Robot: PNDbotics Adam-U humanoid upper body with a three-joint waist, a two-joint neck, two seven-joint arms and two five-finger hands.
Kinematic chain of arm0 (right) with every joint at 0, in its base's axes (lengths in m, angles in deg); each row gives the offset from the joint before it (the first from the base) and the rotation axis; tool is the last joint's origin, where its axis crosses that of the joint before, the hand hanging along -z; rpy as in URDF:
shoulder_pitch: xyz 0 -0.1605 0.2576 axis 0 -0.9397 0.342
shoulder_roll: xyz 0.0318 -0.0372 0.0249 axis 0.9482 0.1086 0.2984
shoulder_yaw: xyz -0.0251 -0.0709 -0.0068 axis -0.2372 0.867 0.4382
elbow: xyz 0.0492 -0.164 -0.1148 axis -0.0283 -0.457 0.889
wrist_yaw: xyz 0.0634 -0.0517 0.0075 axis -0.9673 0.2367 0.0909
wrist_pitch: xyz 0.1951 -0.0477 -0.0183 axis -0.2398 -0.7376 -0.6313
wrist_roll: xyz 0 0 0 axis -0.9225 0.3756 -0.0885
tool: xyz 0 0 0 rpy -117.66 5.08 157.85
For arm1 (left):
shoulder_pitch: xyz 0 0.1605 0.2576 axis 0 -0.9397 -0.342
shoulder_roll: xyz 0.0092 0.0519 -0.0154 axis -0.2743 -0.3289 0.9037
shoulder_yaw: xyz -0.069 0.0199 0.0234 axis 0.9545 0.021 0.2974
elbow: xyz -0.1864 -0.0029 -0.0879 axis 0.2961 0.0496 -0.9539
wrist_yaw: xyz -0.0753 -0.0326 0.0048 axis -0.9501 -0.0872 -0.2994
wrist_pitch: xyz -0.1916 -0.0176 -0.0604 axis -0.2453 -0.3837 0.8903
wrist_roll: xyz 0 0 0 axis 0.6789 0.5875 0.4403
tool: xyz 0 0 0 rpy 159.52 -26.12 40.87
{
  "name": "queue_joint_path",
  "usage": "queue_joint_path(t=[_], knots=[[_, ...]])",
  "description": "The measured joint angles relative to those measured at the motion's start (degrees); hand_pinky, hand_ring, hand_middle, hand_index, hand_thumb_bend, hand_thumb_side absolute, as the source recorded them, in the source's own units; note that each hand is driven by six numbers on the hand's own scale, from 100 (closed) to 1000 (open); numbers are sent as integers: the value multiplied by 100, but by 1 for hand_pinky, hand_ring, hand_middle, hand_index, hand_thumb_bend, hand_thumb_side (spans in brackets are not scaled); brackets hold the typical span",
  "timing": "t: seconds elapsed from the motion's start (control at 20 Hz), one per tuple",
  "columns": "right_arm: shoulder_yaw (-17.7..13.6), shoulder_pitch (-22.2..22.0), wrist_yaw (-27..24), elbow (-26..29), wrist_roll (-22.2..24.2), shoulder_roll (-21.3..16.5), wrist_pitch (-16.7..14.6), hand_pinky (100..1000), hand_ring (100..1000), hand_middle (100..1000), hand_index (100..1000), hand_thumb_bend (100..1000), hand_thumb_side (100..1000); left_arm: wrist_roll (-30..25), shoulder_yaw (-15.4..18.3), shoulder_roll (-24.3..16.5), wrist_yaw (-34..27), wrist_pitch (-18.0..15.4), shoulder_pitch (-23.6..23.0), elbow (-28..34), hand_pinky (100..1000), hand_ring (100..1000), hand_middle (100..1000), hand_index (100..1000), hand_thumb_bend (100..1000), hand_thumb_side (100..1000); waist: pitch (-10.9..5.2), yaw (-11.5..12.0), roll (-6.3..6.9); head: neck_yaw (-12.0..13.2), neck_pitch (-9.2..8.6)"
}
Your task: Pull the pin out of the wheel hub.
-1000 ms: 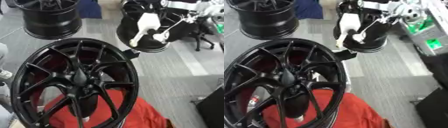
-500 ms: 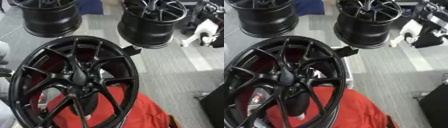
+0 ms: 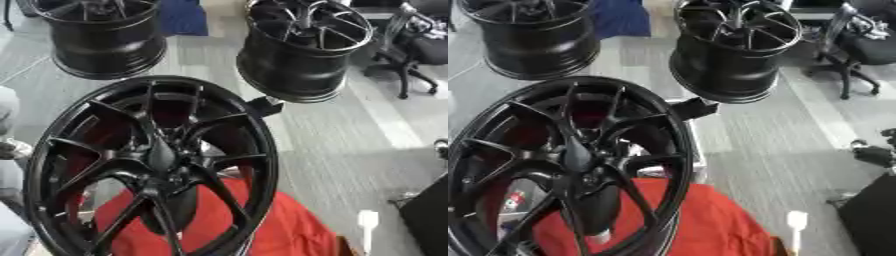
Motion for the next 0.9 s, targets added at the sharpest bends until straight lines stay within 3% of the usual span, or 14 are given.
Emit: queue_joint_path(t=[0.2, 0.35, 0.65, 0.9], knots=[[-625, -530, 409, 609, -409, 339, 409, 781, 828, 894, 921, 100, 483, -80, -79, 0, -10, -10, -7, -1, 579, 565, 639, 786, 100, 814, -58, 152, 1, -182, 0], [-713, -597, 715, 1113, -719, 544, 719, 772, 820, 886, 913, 100, 480, -116, -103, 0, -11, -14, -7, -3, 580, 565, 638, 786, 100, 815, -59, 190, 1, -245, 0], [-141, -414, 1284, 1556, -1297, 839, 1253, 694, 708, 789, 861, 100, 421, -165, -138, 2, -12, -16, -6, -7, 579, 565, 636, 786, 100, 812, -59, 239, 9, -268, 0], [405, -99, 1299, 1589, -1742, 1032, 1122, 633, 613, 695, 794, 100, 459, -179, -166, 5, -20, -28, -5, -7, 579, 565, 634, 786, 100, 811, -58, 245, 27, -265, 0]])
